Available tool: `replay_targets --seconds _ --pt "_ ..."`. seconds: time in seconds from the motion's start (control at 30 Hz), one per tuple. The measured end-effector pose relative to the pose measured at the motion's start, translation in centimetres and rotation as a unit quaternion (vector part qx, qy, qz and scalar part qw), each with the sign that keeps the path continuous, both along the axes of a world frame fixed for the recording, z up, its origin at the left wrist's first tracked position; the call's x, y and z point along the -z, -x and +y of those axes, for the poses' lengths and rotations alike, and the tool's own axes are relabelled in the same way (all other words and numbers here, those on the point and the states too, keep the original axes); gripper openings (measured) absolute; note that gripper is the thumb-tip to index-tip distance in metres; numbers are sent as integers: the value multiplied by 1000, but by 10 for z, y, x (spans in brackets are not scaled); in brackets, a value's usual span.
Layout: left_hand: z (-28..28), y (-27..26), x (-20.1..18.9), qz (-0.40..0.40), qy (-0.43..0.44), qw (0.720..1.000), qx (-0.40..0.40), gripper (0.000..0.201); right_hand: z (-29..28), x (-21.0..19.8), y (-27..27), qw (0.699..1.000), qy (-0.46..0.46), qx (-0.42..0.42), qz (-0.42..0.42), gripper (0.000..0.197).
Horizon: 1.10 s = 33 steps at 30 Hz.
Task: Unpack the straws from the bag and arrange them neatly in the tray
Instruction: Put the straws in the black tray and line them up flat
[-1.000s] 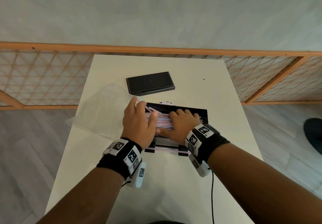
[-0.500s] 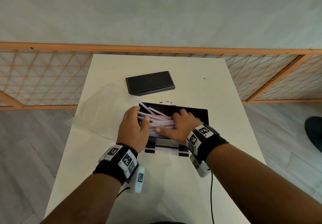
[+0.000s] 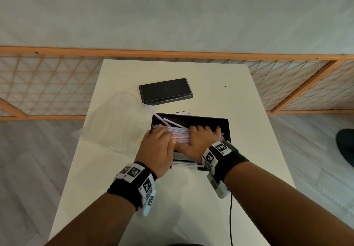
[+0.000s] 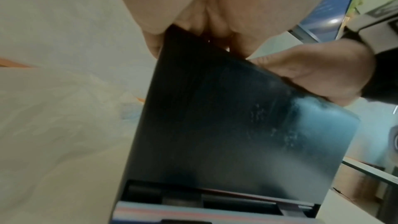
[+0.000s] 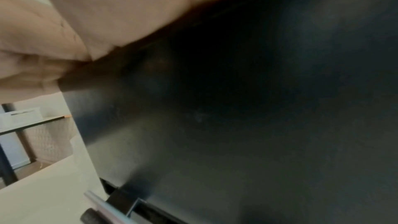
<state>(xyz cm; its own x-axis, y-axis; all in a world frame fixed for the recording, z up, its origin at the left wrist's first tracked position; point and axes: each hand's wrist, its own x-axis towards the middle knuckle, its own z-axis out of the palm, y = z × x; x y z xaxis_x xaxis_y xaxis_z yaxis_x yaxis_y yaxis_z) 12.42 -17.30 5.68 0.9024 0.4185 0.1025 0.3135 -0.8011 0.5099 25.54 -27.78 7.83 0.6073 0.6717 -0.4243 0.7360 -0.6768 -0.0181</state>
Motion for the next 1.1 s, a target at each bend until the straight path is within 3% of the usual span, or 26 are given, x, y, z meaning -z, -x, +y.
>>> replay_targets --seconds 0.3,0.4,0.47,0.5,0.53,0.6,0.63,0.67,0.73,0.87,0.97,1.1 --pt "3 5 -3 -37 25 999 8 40 -6 -2 -4 998 1 -4 57 123" --pt "2 -4 -27 -81 12 996 -48 29 -7 -5 -4 997 34 -25 69 128" --pt "-1 -15 -45 -74 83 987 -115 13 -8 -8 -5 996 43 -31 66 130" --pt "-1 -23 -52 -60 167 970 -163 9 -8 -8 -5 996 43 -32 65 129" --pt "-1 -32 -58 -42 291 930 -220 9 -9 -7 -5 996 40 -33 66 127" --pt "-1 -48 -60 -39 536 785 -309 7 -9 -6 -5 996 37 -39 69 122" --pt "-1 -53 -60 -44 600 727 -331 3 -9 -7 -5 996 37 -40 71 118" --pt "-1 -57 -59 -45 628 695 -348 2 -8 -7 -5 996 35 -38 73 115" --pt "-2 -62 -56 -46 653 664 -360 2 -8 -8 -5 996 27 -32 77 108" --pt "0 -66 -50 -33 683 628 -372 10 -9 -10 -2 994 23 -27 105 108" --pt "0 -70 -46 -22 692 613 -381 16 -14 -12 3 992 21 -33 119 115" --pt "-9 -67 -42 6 694 603 -392 8 -26 -10 11 989 17 -56 137 117"
